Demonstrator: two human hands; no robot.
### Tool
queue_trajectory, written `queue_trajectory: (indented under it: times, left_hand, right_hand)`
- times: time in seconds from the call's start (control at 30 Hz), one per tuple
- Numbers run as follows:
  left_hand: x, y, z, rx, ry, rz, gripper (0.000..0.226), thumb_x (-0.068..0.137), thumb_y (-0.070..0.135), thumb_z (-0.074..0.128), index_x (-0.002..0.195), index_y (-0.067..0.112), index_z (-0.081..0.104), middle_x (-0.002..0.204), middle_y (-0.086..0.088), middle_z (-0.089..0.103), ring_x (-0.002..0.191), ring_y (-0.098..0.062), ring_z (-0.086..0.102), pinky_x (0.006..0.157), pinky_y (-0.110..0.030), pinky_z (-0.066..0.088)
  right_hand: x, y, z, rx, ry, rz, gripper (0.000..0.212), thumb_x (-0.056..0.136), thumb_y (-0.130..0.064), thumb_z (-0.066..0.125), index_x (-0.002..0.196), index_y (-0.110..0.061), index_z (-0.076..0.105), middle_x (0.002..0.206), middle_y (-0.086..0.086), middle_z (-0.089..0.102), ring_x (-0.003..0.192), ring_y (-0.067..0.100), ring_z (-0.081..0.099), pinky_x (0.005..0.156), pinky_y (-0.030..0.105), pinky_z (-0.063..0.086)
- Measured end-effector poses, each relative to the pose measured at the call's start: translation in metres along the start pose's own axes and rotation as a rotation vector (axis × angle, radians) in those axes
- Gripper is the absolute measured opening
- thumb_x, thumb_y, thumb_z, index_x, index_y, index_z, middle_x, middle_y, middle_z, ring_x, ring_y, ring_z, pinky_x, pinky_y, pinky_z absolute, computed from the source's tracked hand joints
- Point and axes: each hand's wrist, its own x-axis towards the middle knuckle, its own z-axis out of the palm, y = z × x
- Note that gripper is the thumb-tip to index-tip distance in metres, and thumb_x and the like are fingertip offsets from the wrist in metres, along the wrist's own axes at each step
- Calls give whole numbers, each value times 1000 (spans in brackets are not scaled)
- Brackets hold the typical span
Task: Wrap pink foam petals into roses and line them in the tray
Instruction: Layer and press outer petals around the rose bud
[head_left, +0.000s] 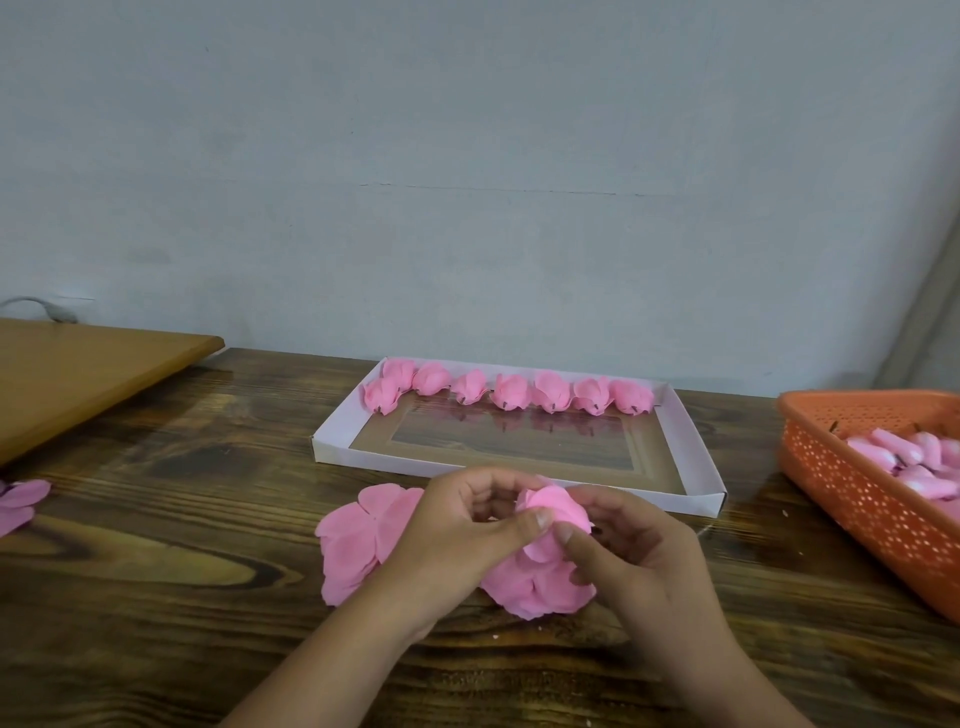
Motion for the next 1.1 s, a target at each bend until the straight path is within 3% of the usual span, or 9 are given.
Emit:
queue_trajectory:
  times: [0.17, 0.3, 0.47, 0.57, 0.67, 0.77, 0.87, 1.0, 1.1]
  left_hand:
    - [1, -1, 0, 55, -1, 13, 21, 85, 14, 79, 101, 27, 78, 98, 7, 78, 94, -11, 72, 79, -23, 59]
    - [1, 2, -2, 43, -19, -7, 20, 90, 28, 73, 109, 34, 73, 104, 17, 76, 98, 2, 69, 80, -16, 56]
    - [1, -2, -4, 171, -121, 80, 56, 75, 52, 79, 126, 50, 54, 120, 26, 69, 113, 5, 62, 96, -24, 47]
    - [0, -11, 1, 292, -127, 191, 65, 71, 52, 83, 126, 59, 48, 129, 28, 62, 123, 3, 56, 103, -31, 44]
    - [0, -16, 5, 319, -15, 293, 52, 73, 44, 82, 118, 52, 57, 122, 24, 64, 119, -2, 59, 97, -24, 47]
    - [1, -16, 6, 332, 60, 416, 27, 74, 38, 85, 95, 40, 70, 119, 20, 63, 117, -6, 60, 91, -12, 46]
    - [0, -11, 4, 287, 69, 389, 13, 73, 34, 87, 75, 40, 75, 116, 23, 61, 115, -1, 59, 91, -10, 45]
    - [-4, -7, 6, 277, 21, 366, 11, 67, 40, 84, 74, 33, 80, 122, 27, 58, 122, -1, 55, 91, -10, 47]
    - [-6, -4, 8, 259, 14, 365, 9, 68, 44, 83, 74, 37, 80, 128, 31, 56, 126, 6, 51, 91, -5, 44]
  right_hand:
    - [1, -1, -2, 145, -63, 103, 27, 72, -21, 74, 97, -29, 79, 93, 6, 78, 80, 17, 75, 66, 25, 57]
    - [3, 2, -5, 324, -73, 297, 32, 72, -23, 76, 103, -16, 79, 91, 11, 77, 66, 11, 68, 63, 27, 56]
    - [8, 4, -14, 564, -52, 462, 37, 70, -24, 77, 102, -6, 77, 80, 7, 72, 57, 7, 61, 60, 21, 56]
    - [9, 3, -15, 636, -63, 476, 30, 74, -21, 74, 98, -4, 77, 75, 8, 67, 57, 8, 61, 58, 19, 57]
    - [8, 2, -13, 635, -76, 479, 24, 77, -20, 73, 95, -6, 77, 74, 8, 67, 58, 9, 62, 58, 19, 57]
    - [7, 1, -10, 651, -91, 489, 23, 79, -18, 71, 96, -4, 76, 76, 11, 68, 61, 12, 62, 57, 20, 57]
    - [6, 1, -7, 654, -79, 498, 28, 77, -19, 72, 100, -2, 74, 77, 13, 64, 62, 13, 61, 56, 20, 57]
    - [5, 3, -3, 647, -56, 480, 37, 82, -19, 69, 109, 6, 68, 88, 19, 65, 66, 17, 62, 58, 21, 57]
    - [3, 2, 0, 639, -62, 459, 28, 83, -16, 68, 103, 3, 71, 86, 18, 70, 65, 17, 66, 54, 23, 56]
